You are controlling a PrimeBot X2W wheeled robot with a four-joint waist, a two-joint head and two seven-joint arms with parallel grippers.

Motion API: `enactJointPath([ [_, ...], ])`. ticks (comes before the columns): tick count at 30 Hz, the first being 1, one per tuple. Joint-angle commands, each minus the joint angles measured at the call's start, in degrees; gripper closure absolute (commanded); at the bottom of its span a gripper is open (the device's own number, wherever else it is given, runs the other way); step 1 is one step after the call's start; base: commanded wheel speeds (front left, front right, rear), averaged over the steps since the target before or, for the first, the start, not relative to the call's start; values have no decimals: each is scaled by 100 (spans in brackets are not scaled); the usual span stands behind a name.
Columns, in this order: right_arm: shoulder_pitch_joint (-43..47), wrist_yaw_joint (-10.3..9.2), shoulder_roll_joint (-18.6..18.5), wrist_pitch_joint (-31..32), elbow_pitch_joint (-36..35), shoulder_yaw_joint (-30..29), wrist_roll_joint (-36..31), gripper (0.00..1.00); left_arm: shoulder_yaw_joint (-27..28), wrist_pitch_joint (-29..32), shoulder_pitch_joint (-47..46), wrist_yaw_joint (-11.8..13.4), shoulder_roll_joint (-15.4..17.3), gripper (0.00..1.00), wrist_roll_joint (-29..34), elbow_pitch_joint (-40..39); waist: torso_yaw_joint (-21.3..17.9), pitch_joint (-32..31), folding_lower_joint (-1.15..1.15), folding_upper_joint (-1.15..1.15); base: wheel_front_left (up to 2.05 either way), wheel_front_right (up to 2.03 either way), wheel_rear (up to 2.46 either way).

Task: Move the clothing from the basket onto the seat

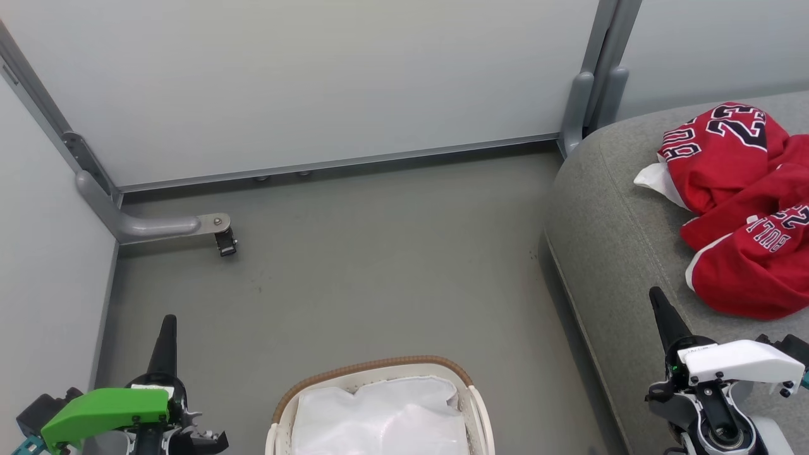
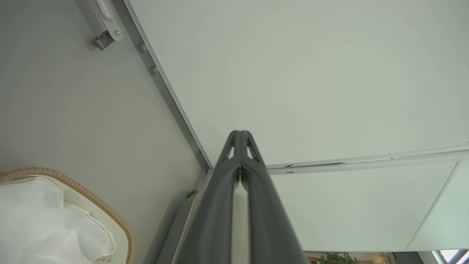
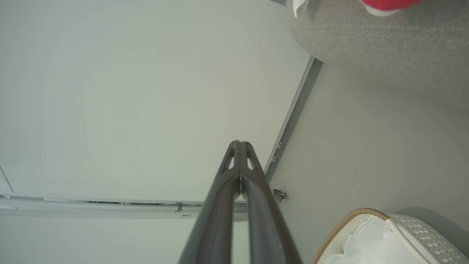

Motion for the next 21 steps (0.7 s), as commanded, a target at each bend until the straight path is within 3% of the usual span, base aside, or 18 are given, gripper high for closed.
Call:
enactJointPath([
  [1,64,-2,-34,42,-63,-29,139,100,25,30,-140,-2,10,100,-141,-57,2,0,0,0,0,0,0],
  [21,131,-3,-40,278,-201,-143,1049,100,36,258,-216,-2,4,100,-975,-186,38,-6,0,0,0,0,0],
])
